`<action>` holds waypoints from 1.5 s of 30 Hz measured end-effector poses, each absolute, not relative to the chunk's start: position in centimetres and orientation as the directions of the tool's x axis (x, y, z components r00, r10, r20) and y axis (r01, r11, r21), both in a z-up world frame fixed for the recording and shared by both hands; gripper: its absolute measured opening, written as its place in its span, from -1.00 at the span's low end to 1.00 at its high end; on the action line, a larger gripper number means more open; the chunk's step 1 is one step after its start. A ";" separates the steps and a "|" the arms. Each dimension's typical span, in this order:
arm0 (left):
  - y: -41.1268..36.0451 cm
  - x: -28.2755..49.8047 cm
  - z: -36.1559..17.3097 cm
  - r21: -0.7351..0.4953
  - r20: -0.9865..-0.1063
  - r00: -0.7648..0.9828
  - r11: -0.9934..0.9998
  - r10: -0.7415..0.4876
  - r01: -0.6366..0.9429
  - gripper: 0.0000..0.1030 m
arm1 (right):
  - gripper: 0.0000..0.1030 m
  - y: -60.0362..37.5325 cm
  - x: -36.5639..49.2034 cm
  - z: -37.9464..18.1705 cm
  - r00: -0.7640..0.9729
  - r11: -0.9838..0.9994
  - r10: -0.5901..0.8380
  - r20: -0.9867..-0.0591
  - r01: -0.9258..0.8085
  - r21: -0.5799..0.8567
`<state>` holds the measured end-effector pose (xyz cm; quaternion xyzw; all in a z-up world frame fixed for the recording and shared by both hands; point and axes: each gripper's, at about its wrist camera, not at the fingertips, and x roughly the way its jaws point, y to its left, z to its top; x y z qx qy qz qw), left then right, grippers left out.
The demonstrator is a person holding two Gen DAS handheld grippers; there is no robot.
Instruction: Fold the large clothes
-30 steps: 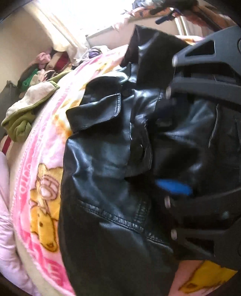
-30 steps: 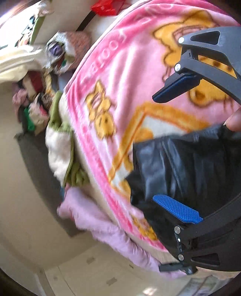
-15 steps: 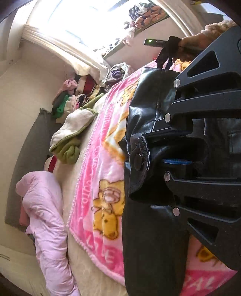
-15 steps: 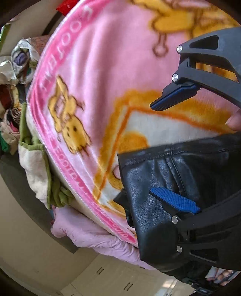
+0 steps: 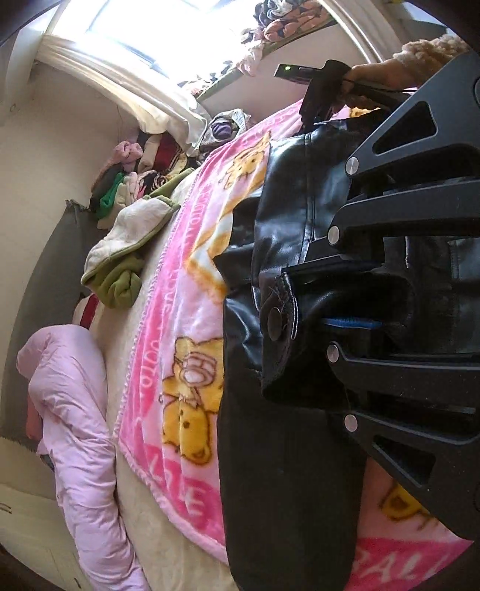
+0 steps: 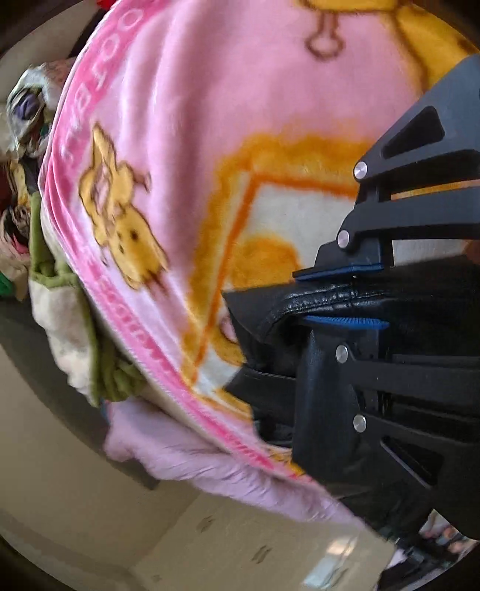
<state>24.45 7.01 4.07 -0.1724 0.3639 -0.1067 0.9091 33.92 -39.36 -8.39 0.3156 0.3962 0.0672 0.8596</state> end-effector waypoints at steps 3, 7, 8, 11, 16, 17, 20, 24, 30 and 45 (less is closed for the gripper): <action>6.4 25.6 3.2 -0.390 -0.636 0.695 0.917 -0.336 0.087 -0.79 | -0.91 -41.5 33.9 -9.2 0.693 0.770 0.343 -0.634 0.178 0.612; 5.5 27.8 -0.4 -0.331 -0.721 0.630 0.942 -0.289 0.054 -0.79 | -0.91 -41.7 34.2 -9.9 0.683 0.792 0.301 -0.666 0.210 0.574; 5.5 28.1 -1.5 -0.323 -0.743 0.607 0.945 -0.282 0.044 -0.78 | -0.91 -41.5 34.2 -9.7 0.678 0.804 0.302 -0.670 0.197 0.562; 6.4 27.8 -1.8 -0.331 -0.746 0.601 0.943 -0.286 0.037 -0.78 | -0.41 -41.1 33.1 -7.9 0.687 0.825 0.316 -0.655 0.143 0.548; 7.1 26.6 0.2 -0.358 -0.707 0.640 0.933 -0.300 0.042 -0.78 | 0.31 -40.0 30.0 -6.0 0.660 0.856 0.356 -0.661 0.055 0.515; 7.0 26.2 0.5 -0.350 -0.703 0.647 0.936 -0.296 0.048 -0.78 | 0.32 -39.7 29.5 -6.1 0.643 0.853 0.375 -0.668 0.042 0.520; 6.9 25.4 1.6 -0.333 -0.685 0.672 0.941 -0.281 0.055 -0.78 | 0.36 -38.2 28.3 -7.0 0.590 0.852 0.418 -0.690 0.008 0.523; 6.9 25.4 1.4 -0.322 -0.690 0.671 0.945 -0.271 0.050 -0.78 | -0.53 -36.1 27.3 -8.7 0.549 0.877 0.401 -0.733 -0.001 0.480; 5.9 26.4 -1.4 -0.273 -0.748 0.618 0.961 -0.240 0.043 -0.76 | -0.73 -37.1 25.8 -9.2 0.592 0.897 0.340 -0.731 0.030 0.442; 7.2 24.6 2.0 -0.213 -0.695 0.705 0.977 -0.143 -0.012 -0.28 | -0.01 -37.7 18.2 -1.7 0.684 0.933 0.293 -0.669 -0.052 0.355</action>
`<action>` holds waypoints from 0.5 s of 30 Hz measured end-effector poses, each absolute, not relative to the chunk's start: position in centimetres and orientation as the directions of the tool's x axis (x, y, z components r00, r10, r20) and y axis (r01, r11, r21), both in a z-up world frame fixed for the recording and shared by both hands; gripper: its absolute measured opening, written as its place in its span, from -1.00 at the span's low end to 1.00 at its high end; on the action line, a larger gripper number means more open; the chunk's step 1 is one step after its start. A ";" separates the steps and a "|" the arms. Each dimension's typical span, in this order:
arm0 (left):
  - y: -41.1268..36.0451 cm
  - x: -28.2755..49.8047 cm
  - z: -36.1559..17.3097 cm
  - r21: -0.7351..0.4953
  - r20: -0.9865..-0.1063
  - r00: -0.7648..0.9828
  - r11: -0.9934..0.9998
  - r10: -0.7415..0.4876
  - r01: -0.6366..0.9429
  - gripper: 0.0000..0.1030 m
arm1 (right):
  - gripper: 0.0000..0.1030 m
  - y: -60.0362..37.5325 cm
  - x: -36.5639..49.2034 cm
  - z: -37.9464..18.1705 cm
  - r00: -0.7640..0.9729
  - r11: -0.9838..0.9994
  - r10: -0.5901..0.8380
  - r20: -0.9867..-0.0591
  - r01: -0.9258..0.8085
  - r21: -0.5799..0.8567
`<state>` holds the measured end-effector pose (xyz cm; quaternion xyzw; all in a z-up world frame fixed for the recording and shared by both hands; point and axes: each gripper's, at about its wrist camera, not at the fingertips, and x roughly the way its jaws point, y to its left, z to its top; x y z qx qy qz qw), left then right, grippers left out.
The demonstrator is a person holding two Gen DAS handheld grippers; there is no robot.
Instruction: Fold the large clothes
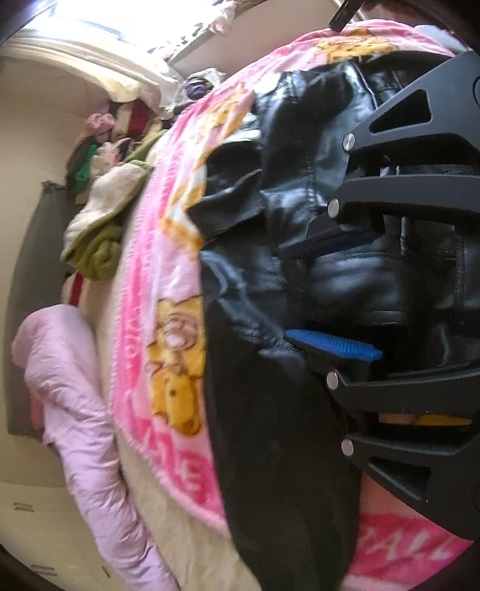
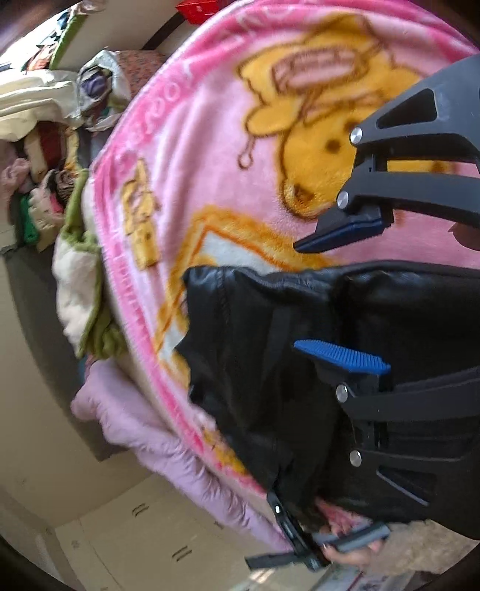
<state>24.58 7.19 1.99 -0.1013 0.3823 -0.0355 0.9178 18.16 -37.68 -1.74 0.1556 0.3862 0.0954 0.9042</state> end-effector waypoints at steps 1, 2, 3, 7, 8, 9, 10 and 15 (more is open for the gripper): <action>7.4 24.3 2.6 -0.210 -0.684 0.717 0.978 -0.131 -0.021 -0.24 | 0.06 -37.7 17.0 -0.4 0.700 0.927 0.315 -0.641 -0.080 0.368; 7.4 24.0 2.9 -0.208 -0.678 0.724 0.978 -0.126 -0.024 -0.16 | 0.09 -37.6 16.3 0.4 0.710 0.925 0.320 -0.627 -0.090 0.370; 7.4 23.7 3.6 -0.210 -0.665 0.736 0.978 -0.127 -0.021 -0.11 | 0.15 -37.5 15.4 1.6 0.729 0.925 0.320 -0.606 -0.101 0.367; 6.2 22.7 4.6 -0.197 -0.665 0.731 0.980 -0.151 0.023 0.16 | 0.30 -35.9 14.2 4.8 0.766 0.912 0.355 -0.536 -0.160 0.377; 5.8 22.6 4.5 -0.191 -0.671 0.724 0.981 -0.157 0.036 0.22 | 0.32 -35.2 14.3 5.2 0.769 0.907 0.371 -0.521 -0.178 0.382; 4.9 22.4 4.3 -0.176 -0.683 0.712 0.983 -0.163 0.057 0.24 | 0.33 -34.4 14.4 5.6 0.769 0.901 0.387 -0.510 -0.197 0.386; 4.1 22.3 4.0 -0.161 -0.697 0.697 0.984 -0.168 0.075 0.26 | 0.35 -33.3 15.0 5.8 0.765 0.897 0.402 -0.503 -0.219 0.384; 1.5 22.7 0.8 -0.103 -0.770 0.620 0.988 -0.153 0.116 0.29 | 0.46 -27.7 18.4 5.1 0.722 0.888 0.438 -0.536 -0.254 0.383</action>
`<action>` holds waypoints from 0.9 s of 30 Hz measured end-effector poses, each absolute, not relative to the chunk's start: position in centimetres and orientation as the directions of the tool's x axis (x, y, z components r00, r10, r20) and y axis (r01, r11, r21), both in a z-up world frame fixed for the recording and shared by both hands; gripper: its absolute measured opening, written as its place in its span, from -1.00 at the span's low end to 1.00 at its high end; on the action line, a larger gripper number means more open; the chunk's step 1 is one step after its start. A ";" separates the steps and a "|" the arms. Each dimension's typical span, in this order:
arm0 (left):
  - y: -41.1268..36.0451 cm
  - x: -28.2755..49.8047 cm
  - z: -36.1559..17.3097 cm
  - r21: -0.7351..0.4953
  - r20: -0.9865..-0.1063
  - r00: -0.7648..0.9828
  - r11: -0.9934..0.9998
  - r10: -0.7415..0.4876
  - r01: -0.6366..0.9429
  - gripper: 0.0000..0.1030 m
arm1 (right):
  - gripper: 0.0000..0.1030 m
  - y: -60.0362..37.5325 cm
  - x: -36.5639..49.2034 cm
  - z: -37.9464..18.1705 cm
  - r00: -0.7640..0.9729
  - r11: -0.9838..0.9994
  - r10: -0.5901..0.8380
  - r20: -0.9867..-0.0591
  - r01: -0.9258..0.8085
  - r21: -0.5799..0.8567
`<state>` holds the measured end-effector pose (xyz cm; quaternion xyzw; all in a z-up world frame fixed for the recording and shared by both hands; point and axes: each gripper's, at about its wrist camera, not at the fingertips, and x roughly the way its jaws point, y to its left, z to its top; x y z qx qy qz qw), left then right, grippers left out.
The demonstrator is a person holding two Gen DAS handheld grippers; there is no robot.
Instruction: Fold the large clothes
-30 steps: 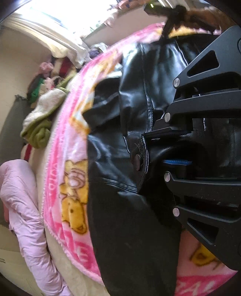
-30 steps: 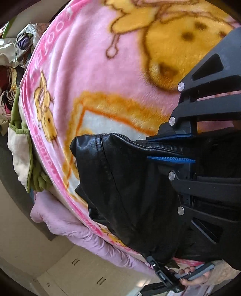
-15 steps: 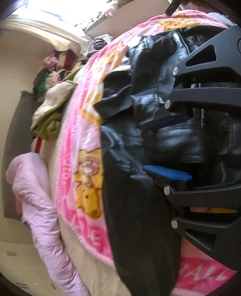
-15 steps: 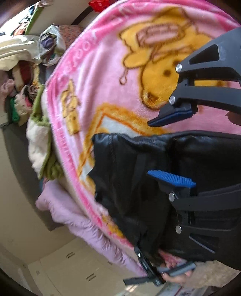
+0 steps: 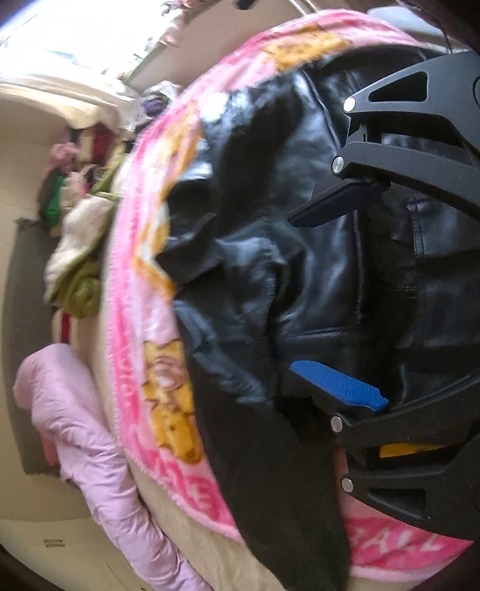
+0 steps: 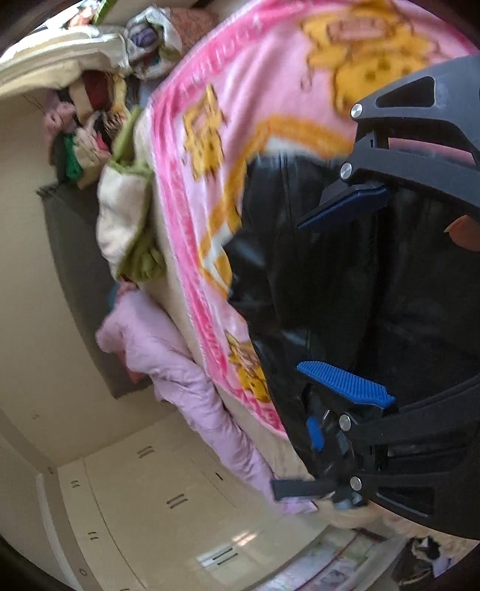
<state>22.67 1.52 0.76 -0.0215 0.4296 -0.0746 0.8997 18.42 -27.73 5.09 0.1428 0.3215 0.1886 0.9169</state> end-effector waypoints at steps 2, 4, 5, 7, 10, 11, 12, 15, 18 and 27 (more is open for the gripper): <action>1.3 23.2 -0.6 -0.083 -0.795 0.593 0.991 -0.131 0.108 0.29 | 0.47 -25.7 20.5 4.0 0.694 0.880 0.454 -0.559 -0.251 0.404; 1.6 23.8 -2.3 -0.067 -0.828 0.550 0.993 -0.107 0.093 0.29 | 0.53 -23.9 22.7 2.6 0.679 0.897 0.423 -0.599 -0.224 0.380; 1.7 24.0 -3.2 -0.062 -0.844 0.527 0.994 -0.098 0.086 0.30 | 0.53 -23.4 23.7 1.8 0.673 0.906 0.404 -0.619 -0.204 0.370; 2.0 24.2 -4.2 -0.060 -0.856 0.508 0.994 -0.097 0.089 0.32 | 0.53 -23.1 26.3 -0.3 0.643 0.911 0.386 -0.662 -0.153 0.382; 2.2 24.3 -4.6 -0.060 -0.856 0.508 0.994 -0.100 0.094 0.39 | 0.53 -23.9 29.6 -3.3 0.628 0.945 0.277 -0.727 -0.039 0.326; 2.3 24.3 -4.6 -0.063 -0.855 0.509 0.994 -0.101 0.092 0.39 | 0.53 -24.6 30.9 -4.7 0.609 0.950 0.240 -0.756 0.012 0.312; 2.3 24.3 -4.6 -0.065 -0.854 0.509 0.994 -0.103 0.091 0.39 | 0.53 -24.9 31.6 -5.8 0.589 0.949 0.235 -0.773 0.034 0.314; 2.5 24.0 -4.2 -0.086 -0.844 0.522 0.992 -0.122 0.093 0.39 | 0.61 -26.0 33.7 -9.2 0.517 0.933 0.257 -0.816 0.088 0.350; 2.9 23.5 -2.8 -0.108 -0.822 0.553 0.990 -0.139 0.088 0.39 | 0.72 -25.9 33.9 -8.8 0.523 0.927 0.274 -0.808 0.082 0.367; 3.4 21.8 1.1 -0.168 -0.757 0.628 0.983 -0.180 0.079 0.81 | 0.76 -25.9 29.6 -3.2 0.598 0.899 0.348 -0.722 0.004 0.437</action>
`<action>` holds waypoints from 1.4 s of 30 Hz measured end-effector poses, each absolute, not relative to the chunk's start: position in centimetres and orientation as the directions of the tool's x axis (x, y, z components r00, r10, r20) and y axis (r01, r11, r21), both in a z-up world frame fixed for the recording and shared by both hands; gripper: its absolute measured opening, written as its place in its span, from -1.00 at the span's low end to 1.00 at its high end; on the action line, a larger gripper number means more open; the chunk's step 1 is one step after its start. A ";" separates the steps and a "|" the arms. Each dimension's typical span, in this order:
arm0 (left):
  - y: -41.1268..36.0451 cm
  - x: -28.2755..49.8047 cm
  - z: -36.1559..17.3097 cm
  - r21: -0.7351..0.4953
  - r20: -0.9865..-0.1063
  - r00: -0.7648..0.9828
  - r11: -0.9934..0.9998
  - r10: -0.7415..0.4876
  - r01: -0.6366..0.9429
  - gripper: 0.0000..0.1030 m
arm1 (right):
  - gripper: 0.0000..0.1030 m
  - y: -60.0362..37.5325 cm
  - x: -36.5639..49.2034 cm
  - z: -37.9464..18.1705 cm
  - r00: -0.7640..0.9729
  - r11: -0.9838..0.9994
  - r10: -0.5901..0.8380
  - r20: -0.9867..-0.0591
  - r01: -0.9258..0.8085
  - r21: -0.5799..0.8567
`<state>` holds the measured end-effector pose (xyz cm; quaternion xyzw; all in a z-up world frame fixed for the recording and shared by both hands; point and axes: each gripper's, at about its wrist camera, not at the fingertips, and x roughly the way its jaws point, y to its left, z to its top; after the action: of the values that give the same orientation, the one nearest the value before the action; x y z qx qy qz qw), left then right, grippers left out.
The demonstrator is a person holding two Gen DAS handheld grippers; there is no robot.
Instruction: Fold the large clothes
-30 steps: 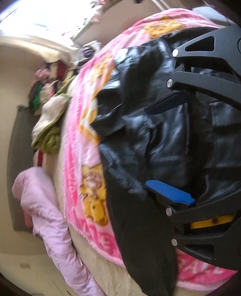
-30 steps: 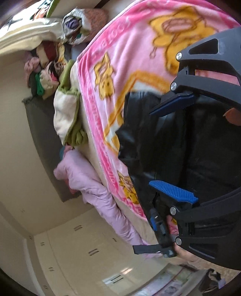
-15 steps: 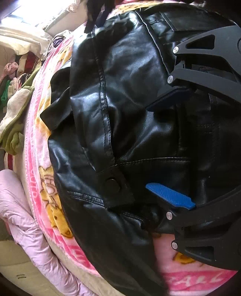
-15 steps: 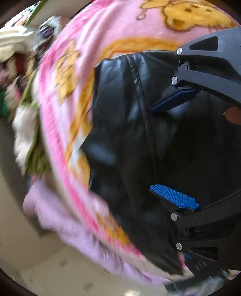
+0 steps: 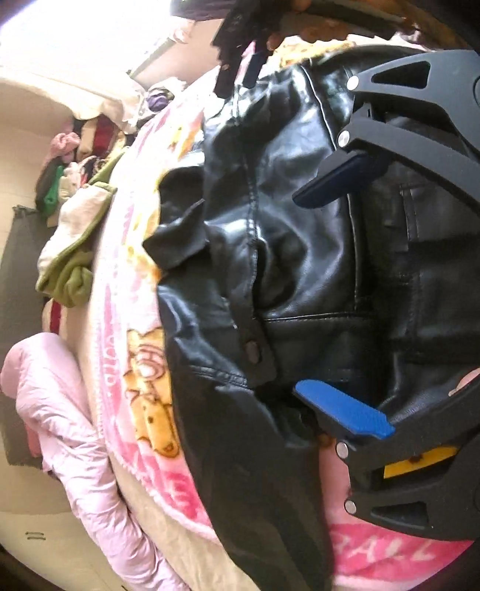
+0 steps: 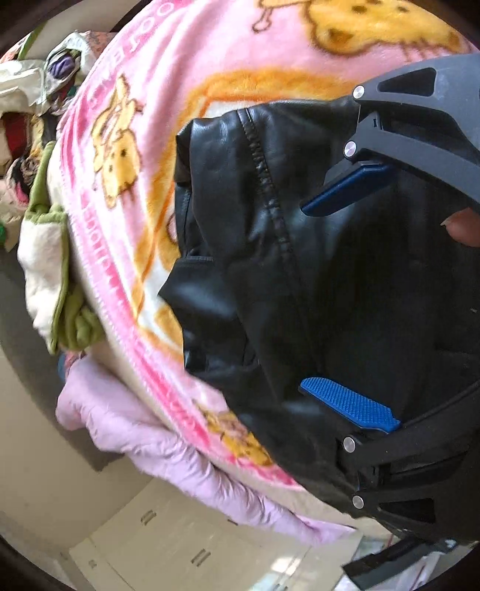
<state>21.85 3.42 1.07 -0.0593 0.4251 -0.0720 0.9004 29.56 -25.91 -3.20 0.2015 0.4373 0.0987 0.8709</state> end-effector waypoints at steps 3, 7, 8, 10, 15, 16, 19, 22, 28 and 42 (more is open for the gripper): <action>3.8 21.6 2.1 -0.194 -0.735 0.650 0.978 -0.195 0.074 0.82 | 0.81 -25.8 27.7 -1.6 0.619 0.898 0.354 -0.701 -0.015 0.440; 4.9 21.4 3.1 -0.207 -0.723 0.667 0.977 -0.181 0.041 0.82 | 0.85 -26.4 25.4 0.9 0.657 0.895 0.355 -0.665 -0.032 0.446; 5.3 21.3 3.3 -0.213 -0.722 0.669 0.977 -0.180 0.033 0.82 | 0.85 -26.5 24.9 1.6 0.666 0.894 0.358 -0.655 -0.040 0.447; 6.4 21.1 3.9 -0.232 -0.715 0.675 0.973 -0.180 0.012 0.82 | 0.86 -26.4 23.6 3.2 0.686 0.893 0.360 -0.632 -0.058 0.446; 9.8 20.0 5.4 -0.269 -0.693 0.704 0.962 -0.159 -0.048 0.82 | 0.87 -25.6 20.9 6.8 0.708 0.878 0.400 -0.582 -0.115 0.464; 10.3 19.7 5.7 -0.269 -0.689 0.709 0.961 -0.152 -0.056 0.82 | 0.87 -25.3 20.4 7.5 0.711 0.876 0.408 -0.572 -0.129 0.465; 12.1 19.0 6.5 -0.272 -0.683 0.719 0.959 -0.131 -0.084 0.82 | 0.88 -23.8 19.5 9.6 0.724 0.876 0.423 -0.545 -0.172 0.451; 13.7 18.2 7.2 -0.283 -0.674 0.730 0.953 -0.116 -0.109 0.82 | 0.89 -22.1 19.0 11.2 0.736 0.880 0.430 -0.522 -0.213 0.425; 16.5 16.6 8.3 -0.274 -0.661 0.747 0.950 -0.076 -0.146 0.82 | 0.89 -18.1 19.3 12.9 0.720 0.863 0.483 -0.498 -0.294 0.412; 24.1 13.8 6.5 -0.296 -0.683 0.730 0.910 0.011 -0.290 0.82 | 0.90 -9.3 21.8 10.4 0.696 0.856 0.516 -0.499 -0.400 0.328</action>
<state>13.78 24.07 6.50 -0.1952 0.3577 0.0828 0.9094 21.75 -9.32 10.38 0.0976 0.2989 0.2500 0.9158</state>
